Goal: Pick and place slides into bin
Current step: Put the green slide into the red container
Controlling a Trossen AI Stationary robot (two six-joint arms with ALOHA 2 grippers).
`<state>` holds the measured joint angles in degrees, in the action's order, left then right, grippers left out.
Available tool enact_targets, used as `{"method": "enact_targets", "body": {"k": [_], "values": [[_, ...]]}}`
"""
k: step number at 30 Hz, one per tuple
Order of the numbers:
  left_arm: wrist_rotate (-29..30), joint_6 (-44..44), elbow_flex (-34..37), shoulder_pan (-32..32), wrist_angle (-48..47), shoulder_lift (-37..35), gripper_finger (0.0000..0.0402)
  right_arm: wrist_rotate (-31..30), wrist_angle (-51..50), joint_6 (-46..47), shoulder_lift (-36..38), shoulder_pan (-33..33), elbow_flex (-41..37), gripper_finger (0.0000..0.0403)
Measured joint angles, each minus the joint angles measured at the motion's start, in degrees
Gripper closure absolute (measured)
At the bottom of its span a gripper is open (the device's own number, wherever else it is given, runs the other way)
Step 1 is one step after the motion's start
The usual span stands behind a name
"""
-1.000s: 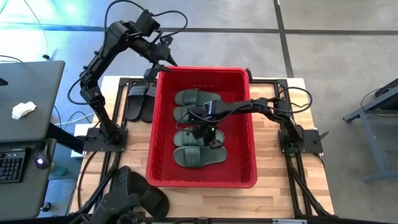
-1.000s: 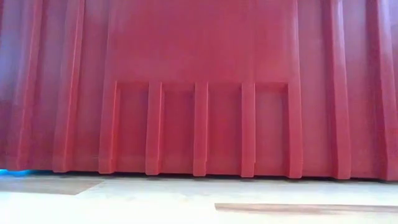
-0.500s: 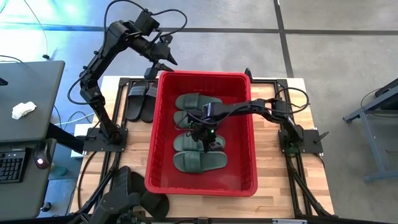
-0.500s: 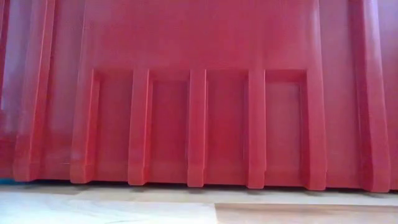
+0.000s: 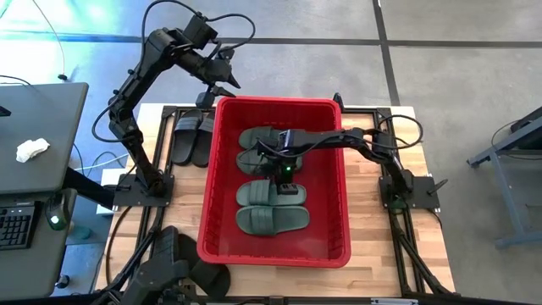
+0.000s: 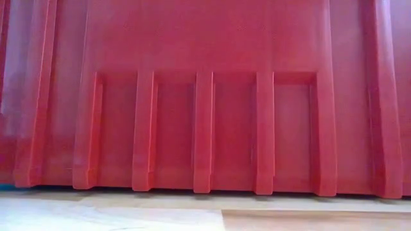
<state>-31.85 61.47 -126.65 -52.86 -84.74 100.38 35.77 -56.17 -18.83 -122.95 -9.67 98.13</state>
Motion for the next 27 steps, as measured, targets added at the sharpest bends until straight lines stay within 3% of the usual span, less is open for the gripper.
{"method": "enact_targets", "body": {"k": [4, 9, 11, 17, 22, 27], "values": [[0.0, 1.4, 0.0, 0.0, -0.1, 0.0, 0.0263, -12.3, -0.5, -5.4, 2.4, 2.5, 0.0, 0.0403], [0.0, 1.5, 0.0, 0.0, -0.1, 0.0, 0.0263, -16.9, 0.7, -10.0, 4.8, 5.4, 0.0, 0.0403], [0.0, 1.5, 0.0, 0.0, -0.1, 0.0, 0.0263, -15.7, 0.5, -10.1, 5.1, 5.6, 0.0, 0.0403], [0.0, 1.4, 0.0, 0.0, -0.6, 0.0, 0.0263, -2.8, -4.0, -9.5, 5.0, 5.2, 0.0, 0.0403], [0.0, 1.3, 0.0, 0.0, -0.7, 0.0, 0.0263, -1.8, -6.4, -9.5, 4.8, 4.8, 0.0, 0.0382], [0.0, 1.2, 0.0, 0.0, -0.8, 0.0, 0.0263, -2.4, -6.2, -8.1, 4.8, 4.6, -0.1, 0.0314]]}}
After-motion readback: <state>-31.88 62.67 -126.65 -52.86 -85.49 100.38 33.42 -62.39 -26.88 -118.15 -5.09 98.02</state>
